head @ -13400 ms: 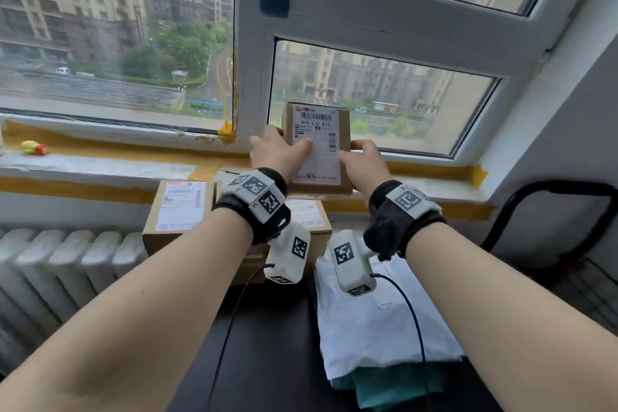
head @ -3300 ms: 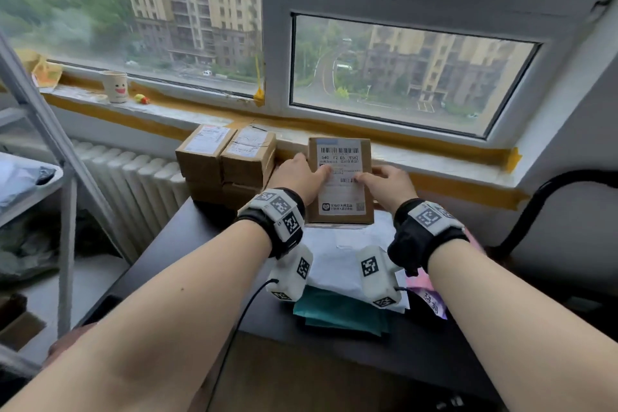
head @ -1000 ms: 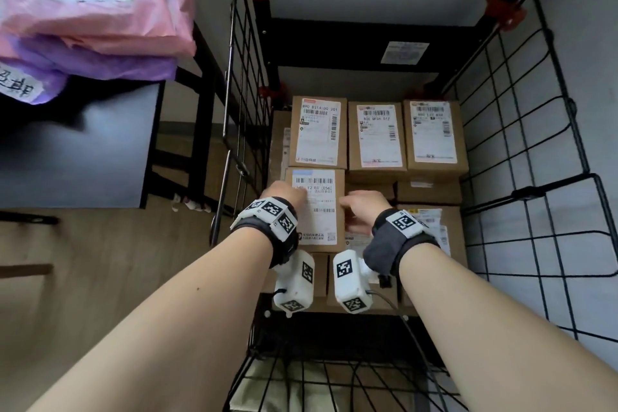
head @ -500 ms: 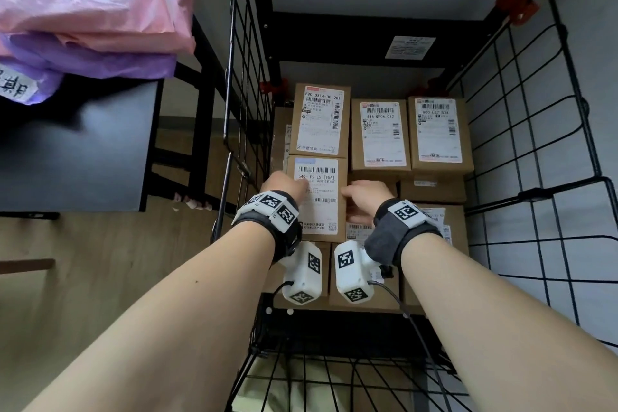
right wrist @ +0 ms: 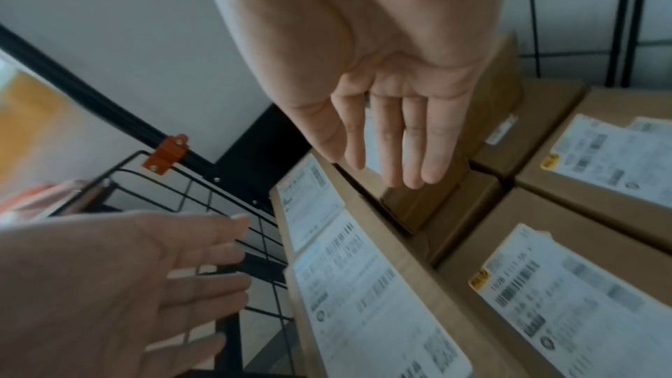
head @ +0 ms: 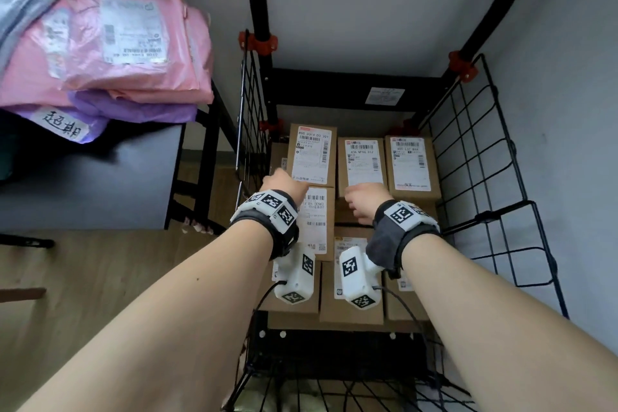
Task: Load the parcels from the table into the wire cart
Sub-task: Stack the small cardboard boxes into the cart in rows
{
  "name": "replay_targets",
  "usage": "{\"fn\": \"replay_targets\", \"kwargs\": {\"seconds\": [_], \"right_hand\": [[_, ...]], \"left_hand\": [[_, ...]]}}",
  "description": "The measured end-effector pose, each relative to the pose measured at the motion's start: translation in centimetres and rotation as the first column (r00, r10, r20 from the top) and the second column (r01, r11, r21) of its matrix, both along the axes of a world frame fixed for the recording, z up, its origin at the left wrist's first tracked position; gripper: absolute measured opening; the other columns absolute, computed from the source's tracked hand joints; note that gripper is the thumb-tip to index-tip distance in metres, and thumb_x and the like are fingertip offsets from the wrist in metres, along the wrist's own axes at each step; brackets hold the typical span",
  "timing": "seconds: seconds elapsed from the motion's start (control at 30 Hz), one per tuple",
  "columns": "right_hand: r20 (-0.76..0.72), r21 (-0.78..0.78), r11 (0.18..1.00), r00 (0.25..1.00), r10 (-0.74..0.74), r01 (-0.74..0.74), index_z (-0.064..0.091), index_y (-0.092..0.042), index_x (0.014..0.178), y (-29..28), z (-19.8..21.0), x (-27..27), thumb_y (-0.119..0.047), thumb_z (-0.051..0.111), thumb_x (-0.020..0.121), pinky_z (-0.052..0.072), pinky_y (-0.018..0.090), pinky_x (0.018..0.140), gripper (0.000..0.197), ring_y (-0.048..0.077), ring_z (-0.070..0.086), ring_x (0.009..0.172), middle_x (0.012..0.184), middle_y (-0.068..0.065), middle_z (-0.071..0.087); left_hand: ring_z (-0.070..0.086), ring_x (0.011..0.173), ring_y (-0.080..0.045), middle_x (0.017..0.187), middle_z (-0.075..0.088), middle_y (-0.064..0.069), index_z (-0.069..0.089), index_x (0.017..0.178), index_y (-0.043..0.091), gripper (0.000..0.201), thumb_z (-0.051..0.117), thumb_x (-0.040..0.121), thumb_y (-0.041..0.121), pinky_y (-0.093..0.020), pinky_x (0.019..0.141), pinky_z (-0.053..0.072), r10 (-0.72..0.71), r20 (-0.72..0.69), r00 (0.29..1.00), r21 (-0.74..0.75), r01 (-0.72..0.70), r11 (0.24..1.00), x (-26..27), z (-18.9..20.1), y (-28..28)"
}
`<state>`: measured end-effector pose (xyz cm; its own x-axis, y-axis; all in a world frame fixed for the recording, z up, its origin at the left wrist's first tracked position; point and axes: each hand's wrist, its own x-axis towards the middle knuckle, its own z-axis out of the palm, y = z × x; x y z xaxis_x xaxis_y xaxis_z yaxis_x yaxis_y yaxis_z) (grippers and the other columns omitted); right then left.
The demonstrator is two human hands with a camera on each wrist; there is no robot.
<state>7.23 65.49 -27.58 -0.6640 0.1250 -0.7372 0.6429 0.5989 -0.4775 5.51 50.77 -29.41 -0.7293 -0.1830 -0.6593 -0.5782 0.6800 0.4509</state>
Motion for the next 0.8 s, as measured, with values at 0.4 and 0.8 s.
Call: {"fn": "replay_targets", "kwargs": {"seconds": [0.4,0.8], "right_hand": [[-0.27,0.421,0.844,0.842,0.467,-0.333,0.052,-0.019,0.136,-4.5,18.1,-0.2,-0.018,0.045,0.096,0.042,0.028,0.103,0.041,0.025,0.049,0.127,0.142,0.002,0.051],[-0.34,0.61,0.698,0.673,0.657,-0.374,0.047,-0.018,0.139,-18.7,29.2,2.2,-0.027,0.043,0.097,0.038,0.033,0.107,0.043,0.029,0.044,0.132,0.144,0.005,0.047]], "left_hand": [[0.051,0.121,-0.031,0.136,0.047,-0.013,0.044,0.137,0.013,0.052,0.054,0.092,0.038,-0.04,0.1,0.044,-0.313,-0.279,0.908,-0.255,0.245,0.936,0.1,16.8,-3.8],[0.042,0.13,-0.029,0.145,0.039,-0.01,0.04,0.142,0.017,0.052,0.05,0.094,0.036,-0.042,0.105,0.038,-0.523,-0.41,0.747,-0.528,0.272,0.804,4.7,30.0,-17.7]]}}
